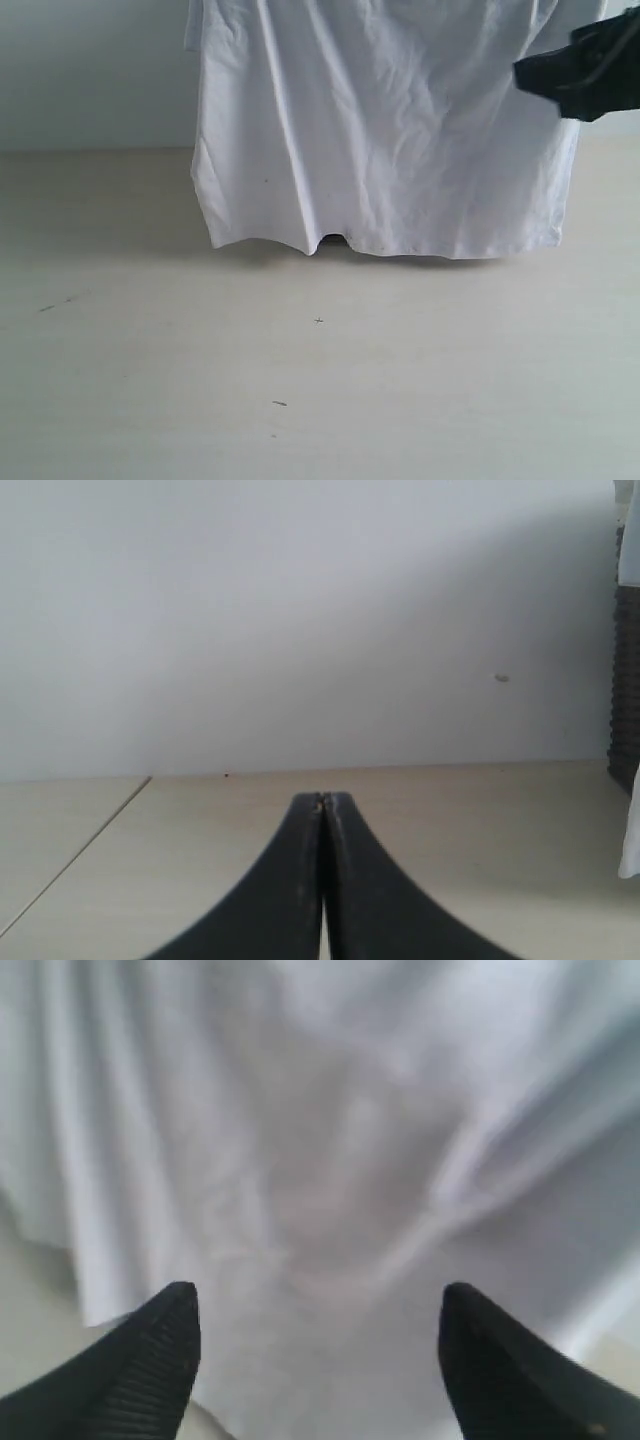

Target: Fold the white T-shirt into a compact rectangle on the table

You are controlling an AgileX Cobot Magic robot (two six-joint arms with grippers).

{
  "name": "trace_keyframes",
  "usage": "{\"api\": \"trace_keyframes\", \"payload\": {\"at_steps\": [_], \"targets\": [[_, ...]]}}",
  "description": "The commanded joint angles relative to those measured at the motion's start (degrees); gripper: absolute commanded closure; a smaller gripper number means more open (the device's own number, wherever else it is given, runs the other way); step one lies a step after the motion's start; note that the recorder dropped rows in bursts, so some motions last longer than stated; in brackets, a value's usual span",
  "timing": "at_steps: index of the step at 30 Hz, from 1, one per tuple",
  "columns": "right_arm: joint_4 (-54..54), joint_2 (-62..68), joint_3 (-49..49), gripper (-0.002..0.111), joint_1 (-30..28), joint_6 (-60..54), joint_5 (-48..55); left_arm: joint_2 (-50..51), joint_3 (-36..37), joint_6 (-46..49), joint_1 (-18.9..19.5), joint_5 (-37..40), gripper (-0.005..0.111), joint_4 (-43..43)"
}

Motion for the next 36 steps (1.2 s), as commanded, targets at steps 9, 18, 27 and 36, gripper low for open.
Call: {"api": "trace_keyframes", "payload": {"at_steps": [9,18,27,36], "targets": [[0.38,-4.88,0.32,0.043,-7.44,1.6,2.09,-0.33,-0.07,-0.2,0.16,0.18,0.107,-0.44],[0.38,4.71,-1.45,0.043,-7.44,-0.32,5.06,-0.33,-0.07,-0.2,0.16,0.18,0.107,-0.44],[2.81,13.28,-5.09,0.052,-7.44,-10.45,-3.89,-0.33,-0.07,-0.2,0.16,0.18,0.107,-0.44],[2.98,13.82,-5.31,0.095,-7.44,-10.68,-9.34,-0.33,-0.07,-0.2,0.16,0.18,0.107,-0.44]]}}
